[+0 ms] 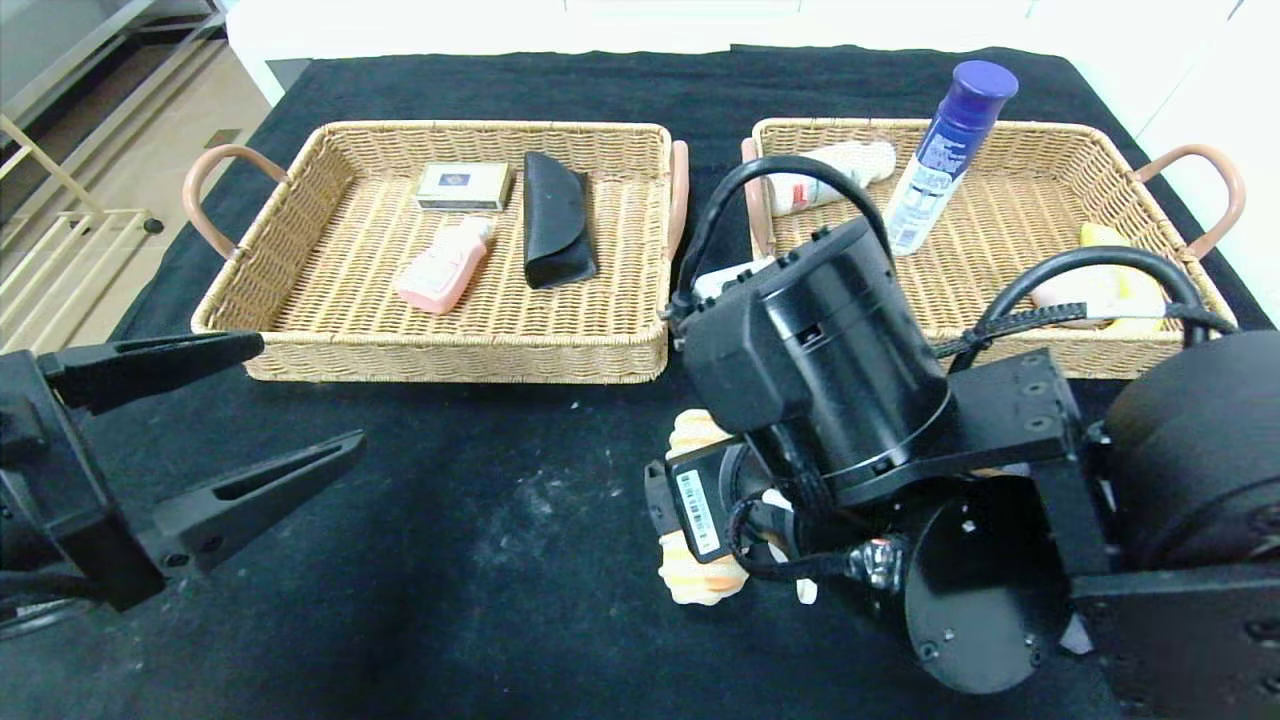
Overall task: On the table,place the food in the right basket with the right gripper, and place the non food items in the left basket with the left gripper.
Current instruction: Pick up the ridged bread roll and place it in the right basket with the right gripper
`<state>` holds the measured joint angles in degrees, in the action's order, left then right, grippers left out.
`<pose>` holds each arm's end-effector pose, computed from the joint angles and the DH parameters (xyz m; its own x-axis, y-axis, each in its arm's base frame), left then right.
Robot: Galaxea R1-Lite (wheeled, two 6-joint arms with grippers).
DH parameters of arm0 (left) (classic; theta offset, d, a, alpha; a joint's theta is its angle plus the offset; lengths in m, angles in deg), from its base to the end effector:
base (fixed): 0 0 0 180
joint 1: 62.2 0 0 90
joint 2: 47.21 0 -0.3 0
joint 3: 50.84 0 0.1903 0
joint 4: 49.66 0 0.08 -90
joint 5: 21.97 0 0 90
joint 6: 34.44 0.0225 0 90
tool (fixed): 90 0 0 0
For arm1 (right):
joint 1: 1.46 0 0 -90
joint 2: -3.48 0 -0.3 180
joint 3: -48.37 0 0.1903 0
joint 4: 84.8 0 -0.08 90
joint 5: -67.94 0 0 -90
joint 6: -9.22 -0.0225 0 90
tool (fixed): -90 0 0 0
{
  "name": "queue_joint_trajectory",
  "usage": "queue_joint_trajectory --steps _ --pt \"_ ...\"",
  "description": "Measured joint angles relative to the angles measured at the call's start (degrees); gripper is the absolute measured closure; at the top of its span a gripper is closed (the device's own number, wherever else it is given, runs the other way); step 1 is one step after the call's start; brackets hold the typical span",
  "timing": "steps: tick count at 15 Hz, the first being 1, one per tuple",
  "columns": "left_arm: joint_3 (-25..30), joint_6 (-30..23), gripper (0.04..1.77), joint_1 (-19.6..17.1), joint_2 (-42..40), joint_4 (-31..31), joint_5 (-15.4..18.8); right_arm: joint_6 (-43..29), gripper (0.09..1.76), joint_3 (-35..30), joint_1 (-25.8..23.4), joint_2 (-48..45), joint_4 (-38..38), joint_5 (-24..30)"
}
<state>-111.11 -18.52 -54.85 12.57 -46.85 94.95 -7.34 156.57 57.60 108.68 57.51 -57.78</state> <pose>0.1368 -0.0279 0.2568 0.8257 -0.5630 -0.0361 0.5522 0.7933 0.2564 0.1910 0.2930 0.2435 0.8440 0.2724 -0.4621 -0.3475 0.9339 -0.0841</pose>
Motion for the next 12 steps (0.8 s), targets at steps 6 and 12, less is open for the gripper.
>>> queue_joint_trajectory --steps 6,12 --pt "0.9 0.0 0.09 4.8 -1.3 0.5 -0.1 -0.3 0.14 1.5 0.2 3.7 0.1 -0.1" --pt "1.4 0.3 0.09 6.3 -1.6 0.7 -0.2 -1.9 0.14 2.3 0.1 6.9 0.1 -2.8"
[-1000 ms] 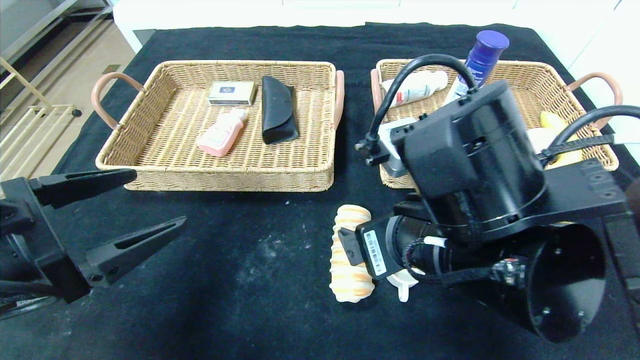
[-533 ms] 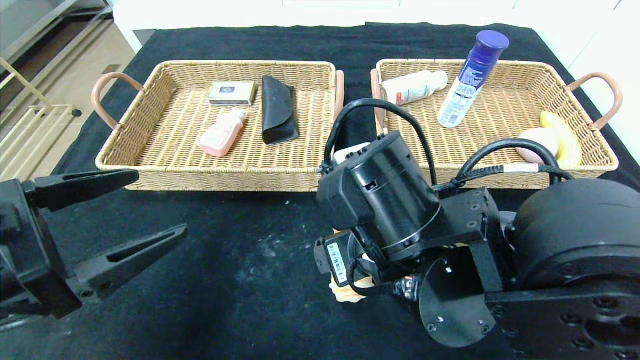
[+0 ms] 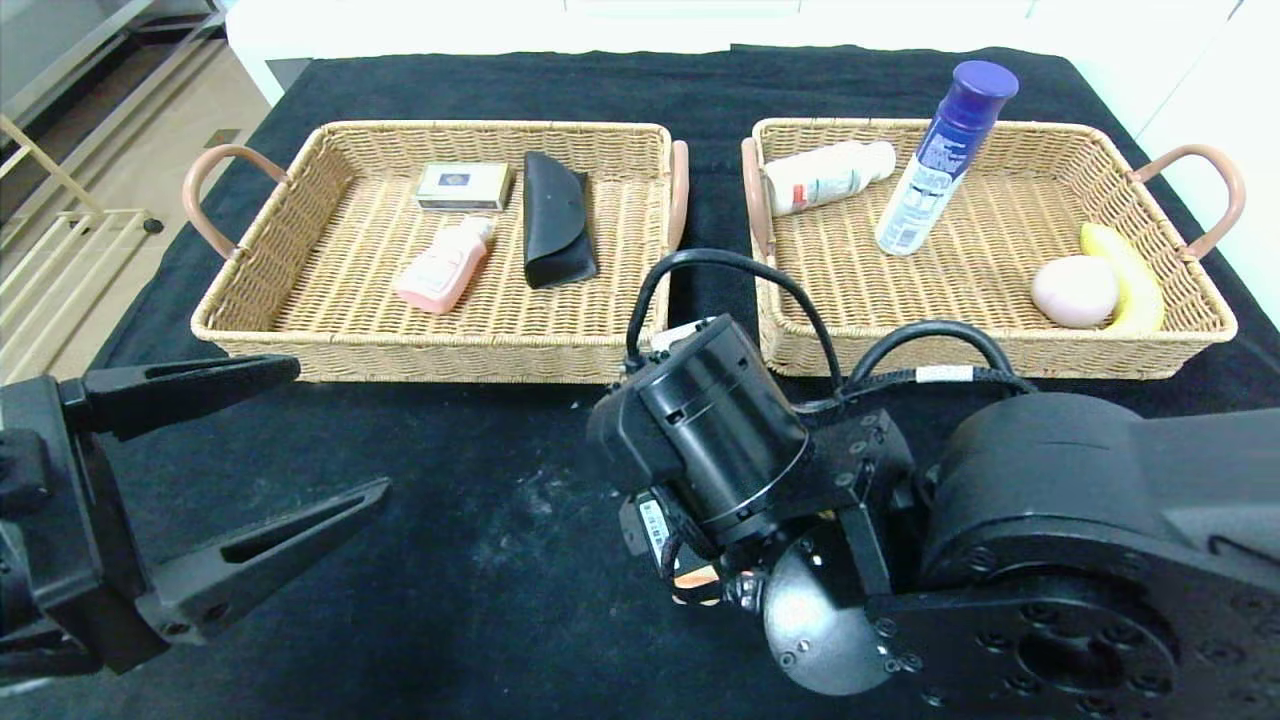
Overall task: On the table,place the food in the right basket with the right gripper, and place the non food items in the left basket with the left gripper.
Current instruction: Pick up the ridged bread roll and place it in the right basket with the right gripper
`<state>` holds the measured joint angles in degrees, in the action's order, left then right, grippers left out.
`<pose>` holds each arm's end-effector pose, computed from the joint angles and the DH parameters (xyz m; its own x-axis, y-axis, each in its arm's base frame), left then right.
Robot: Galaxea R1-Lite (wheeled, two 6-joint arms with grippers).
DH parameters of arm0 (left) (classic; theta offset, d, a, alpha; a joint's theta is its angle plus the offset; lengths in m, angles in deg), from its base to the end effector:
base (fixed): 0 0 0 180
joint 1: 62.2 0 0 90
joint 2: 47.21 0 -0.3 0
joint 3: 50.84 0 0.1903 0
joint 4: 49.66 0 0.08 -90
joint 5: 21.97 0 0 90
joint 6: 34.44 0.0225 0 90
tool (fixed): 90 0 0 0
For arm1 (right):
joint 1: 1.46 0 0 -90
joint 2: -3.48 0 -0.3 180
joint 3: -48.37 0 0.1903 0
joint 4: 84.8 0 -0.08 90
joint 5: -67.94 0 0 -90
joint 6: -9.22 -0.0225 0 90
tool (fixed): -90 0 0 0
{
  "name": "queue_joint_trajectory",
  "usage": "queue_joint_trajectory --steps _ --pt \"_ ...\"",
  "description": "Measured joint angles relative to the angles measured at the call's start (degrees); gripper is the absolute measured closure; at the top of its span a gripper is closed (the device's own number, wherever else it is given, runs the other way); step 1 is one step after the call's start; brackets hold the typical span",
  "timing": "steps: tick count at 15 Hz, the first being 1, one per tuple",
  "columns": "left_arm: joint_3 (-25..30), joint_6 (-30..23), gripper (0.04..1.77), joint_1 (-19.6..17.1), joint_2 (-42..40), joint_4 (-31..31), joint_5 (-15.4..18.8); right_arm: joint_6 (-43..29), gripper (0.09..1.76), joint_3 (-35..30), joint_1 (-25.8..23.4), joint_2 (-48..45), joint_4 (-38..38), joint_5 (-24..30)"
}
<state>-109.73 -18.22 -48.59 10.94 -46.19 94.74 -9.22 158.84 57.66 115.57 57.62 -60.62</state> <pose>0.1259 -0.0409 0.2525 0.7615 -0.6468 -0.0425 0.6338 0.7291 0.2585 0.2064 0.3178 0.2109 0.8460 0.2002 -0.4942 -0.2989 0.9456 -0.1286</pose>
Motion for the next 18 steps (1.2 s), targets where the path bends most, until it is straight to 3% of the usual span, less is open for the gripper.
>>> queue_joint_trajectory --steps 11,15,18 --pt "0.3 0.2 0.09 0.1 0.0 0.0 0.0 -2.1 0.14 1.6 -0.6 4.2 0.2 -0.2" --pt "0.4 0.2 0.09 0.1 0.0 0.0 0.0 -3.3 0.74 1.4 -0.8 4.4 0.0 -0.1" --pt "0.6 0.2 0.09 1.0 0.0 0.0 0.0 -3.7 1.02 1.1 -0.9 4.6 0.0 -0.1"
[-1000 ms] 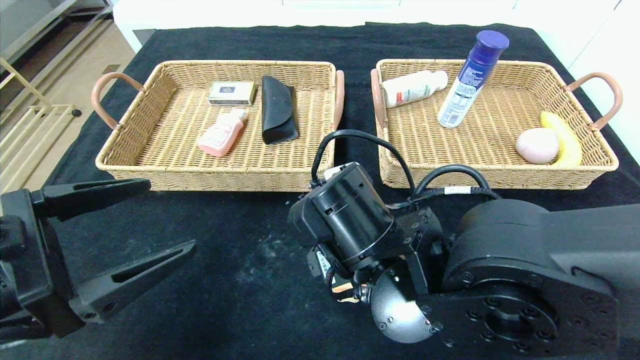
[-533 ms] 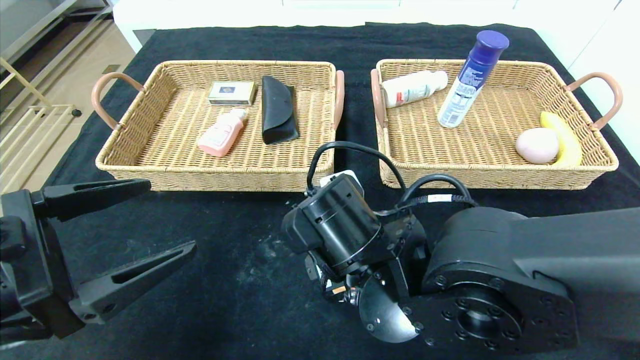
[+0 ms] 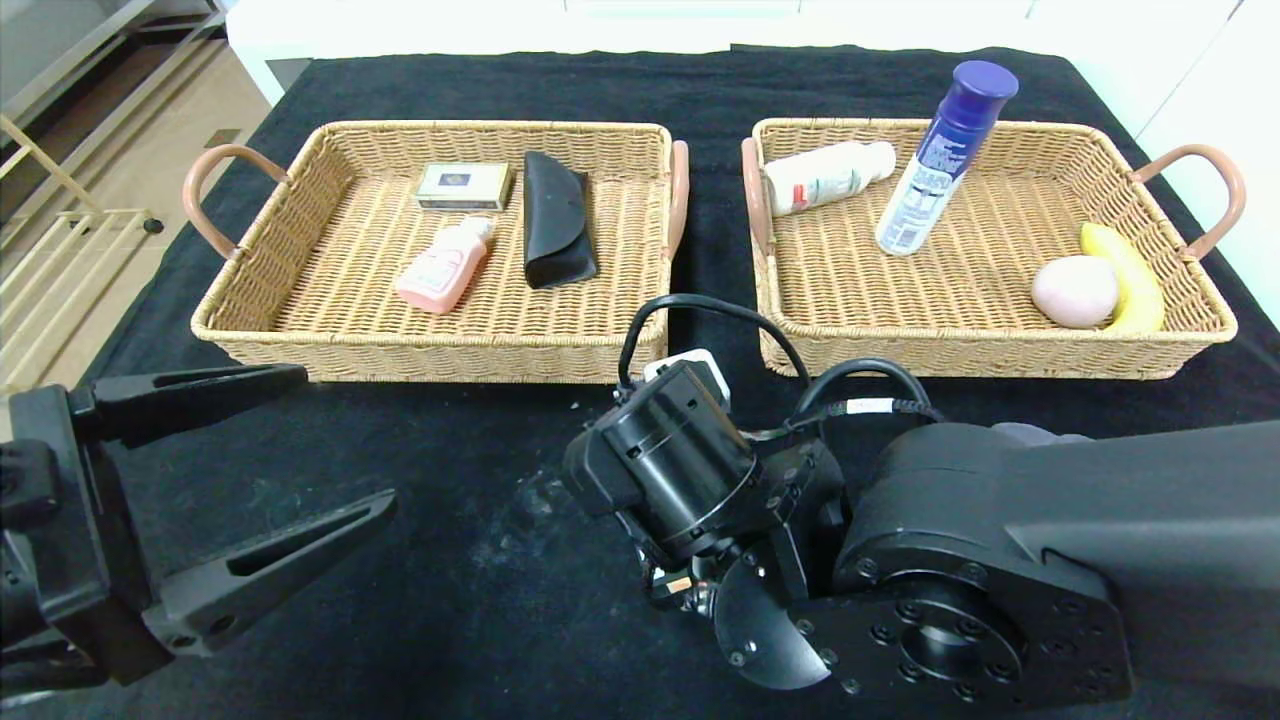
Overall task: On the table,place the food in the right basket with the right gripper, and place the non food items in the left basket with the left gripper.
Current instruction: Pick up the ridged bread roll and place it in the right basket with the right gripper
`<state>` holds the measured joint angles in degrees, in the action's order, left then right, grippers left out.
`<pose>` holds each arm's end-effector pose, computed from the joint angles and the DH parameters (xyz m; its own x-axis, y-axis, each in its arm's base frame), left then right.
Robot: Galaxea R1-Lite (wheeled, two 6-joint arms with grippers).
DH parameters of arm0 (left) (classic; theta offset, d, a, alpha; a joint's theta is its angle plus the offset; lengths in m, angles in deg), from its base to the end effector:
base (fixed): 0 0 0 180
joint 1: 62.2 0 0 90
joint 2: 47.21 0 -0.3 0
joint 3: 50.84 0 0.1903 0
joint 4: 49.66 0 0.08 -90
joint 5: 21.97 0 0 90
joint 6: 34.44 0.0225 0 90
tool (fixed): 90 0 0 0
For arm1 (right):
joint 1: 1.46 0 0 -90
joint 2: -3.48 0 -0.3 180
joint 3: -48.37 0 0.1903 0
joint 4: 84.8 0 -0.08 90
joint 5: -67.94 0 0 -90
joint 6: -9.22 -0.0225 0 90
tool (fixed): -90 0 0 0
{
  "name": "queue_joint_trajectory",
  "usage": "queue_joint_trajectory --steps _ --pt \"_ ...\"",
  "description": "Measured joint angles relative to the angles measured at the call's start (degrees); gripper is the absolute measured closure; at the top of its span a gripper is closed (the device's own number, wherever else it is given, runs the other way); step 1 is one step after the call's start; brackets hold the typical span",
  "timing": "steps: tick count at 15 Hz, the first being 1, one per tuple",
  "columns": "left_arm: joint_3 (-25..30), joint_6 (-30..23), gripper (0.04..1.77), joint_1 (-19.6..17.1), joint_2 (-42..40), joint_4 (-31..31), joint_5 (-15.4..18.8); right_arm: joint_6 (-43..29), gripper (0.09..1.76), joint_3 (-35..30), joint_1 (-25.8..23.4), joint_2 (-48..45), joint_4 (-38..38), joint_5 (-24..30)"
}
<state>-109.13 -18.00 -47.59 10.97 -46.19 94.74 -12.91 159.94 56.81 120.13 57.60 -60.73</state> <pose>0.1252 -0.0431 0.2494 0.7495 -0.6599 -0.0524 0.6486 0.7163 0.2573 0.2201 0.3293 0.1851 0.8333 0.1596 -0.5293 -0.2571 0.9595 -0.1154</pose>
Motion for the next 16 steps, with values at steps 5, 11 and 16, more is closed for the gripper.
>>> queue_joint_trajectory --steps 5,11,16 --pt "0.4 0.1 0.09 0.6 0.0 0.0 -0.1 0.0 1.33 -0.2 0.0 0.0 0.0 0.0" --pt "0.7 0.1 0.09 0.6 0.1 0.0 -0.1 0.1 1.39 0.1 0.1 0.1 -0.1 0.0" --pt "0.6 0.1 0.09 0.6 0.0 -0.2 -0.3 0.0 1.42 0.1 1.3 -1.9 -0.1 0.0"
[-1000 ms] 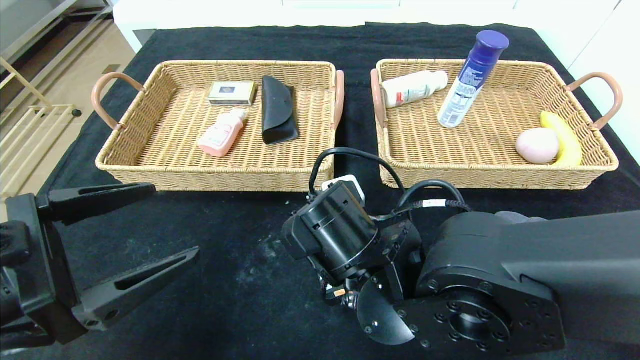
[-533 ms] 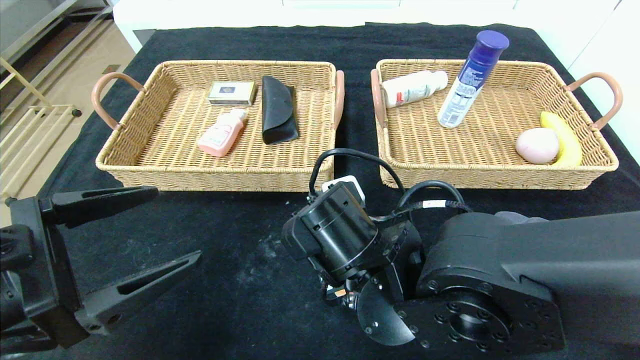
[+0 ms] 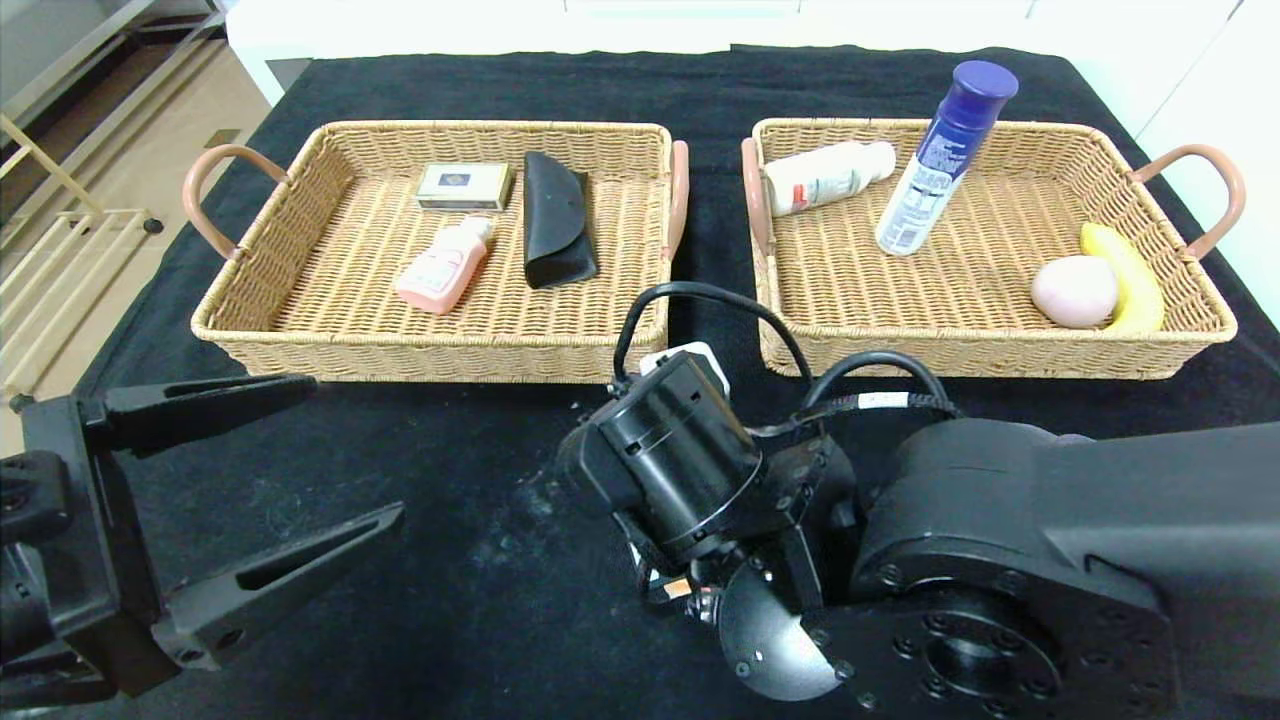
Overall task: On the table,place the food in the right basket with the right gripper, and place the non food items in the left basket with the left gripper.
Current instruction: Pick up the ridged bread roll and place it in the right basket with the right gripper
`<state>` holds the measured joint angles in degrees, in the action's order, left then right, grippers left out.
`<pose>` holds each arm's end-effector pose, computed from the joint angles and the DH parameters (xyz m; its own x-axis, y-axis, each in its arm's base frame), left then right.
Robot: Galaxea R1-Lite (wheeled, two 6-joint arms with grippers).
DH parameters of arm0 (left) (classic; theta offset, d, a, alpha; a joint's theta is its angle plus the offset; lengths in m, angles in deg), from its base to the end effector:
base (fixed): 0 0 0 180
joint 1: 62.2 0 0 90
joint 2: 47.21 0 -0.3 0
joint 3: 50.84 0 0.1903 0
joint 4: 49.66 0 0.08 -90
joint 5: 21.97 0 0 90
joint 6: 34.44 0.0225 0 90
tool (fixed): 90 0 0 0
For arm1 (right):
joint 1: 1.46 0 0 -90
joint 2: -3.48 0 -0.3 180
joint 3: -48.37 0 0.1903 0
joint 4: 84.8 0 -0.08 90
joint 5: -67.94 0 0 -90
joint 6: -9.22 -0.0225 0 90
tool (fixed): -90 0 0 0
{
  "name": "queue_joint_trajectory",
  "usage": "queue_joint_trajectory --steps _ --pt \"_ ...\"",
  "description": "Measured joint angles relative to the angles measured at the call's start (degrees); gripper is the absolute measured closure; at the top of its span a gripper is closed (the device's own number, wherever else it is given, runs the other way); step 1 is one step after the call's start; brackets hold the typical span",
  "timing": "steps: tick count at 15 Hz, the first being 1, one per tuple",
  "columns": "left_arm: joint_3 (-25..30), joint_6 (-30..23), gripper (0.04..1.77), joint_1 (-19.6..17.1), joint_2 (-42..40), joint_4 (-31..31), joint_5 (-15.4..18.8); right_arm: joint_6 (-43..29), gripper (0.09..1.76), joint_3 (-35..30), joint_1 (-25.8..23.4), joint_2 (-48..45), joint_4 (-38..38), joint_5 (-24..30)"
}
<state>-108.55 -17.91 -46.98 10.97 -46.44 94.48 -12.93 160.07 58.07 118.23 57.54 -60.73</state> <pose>0.1248 -0.0443 0.2469 0.7452 -0.6644 -0.0576 0.6542 0.7115 0.2564 0.2097 0.3287 0.1987 0.8387 0.1933 -0.5092 -0.2761 0.9567 -0.0917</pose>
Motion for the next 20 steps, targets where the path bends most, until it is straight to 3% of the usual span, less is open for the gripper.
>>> queue_joint_trajectory --steps 5,8,20 --pt "-0.2 -0.1 0.09 -0.4 -0.1 -0.5 -0.2 0.2 1.44 -0.3 0.8 -5.9 -1.7 -0.1" --pt "0.0 0.0 0.09 -0.3 -0.1 -0.4 -0.1 0.2 1.44 -0.4 -1.2 -9.5 -4.5 -0.2" --pt "0.1 0.1 0.09 0.0 0.1 -0.2 -0.1 4.9 1.45 -0.1 -21.4 -17.3 -5.5 -0.2"
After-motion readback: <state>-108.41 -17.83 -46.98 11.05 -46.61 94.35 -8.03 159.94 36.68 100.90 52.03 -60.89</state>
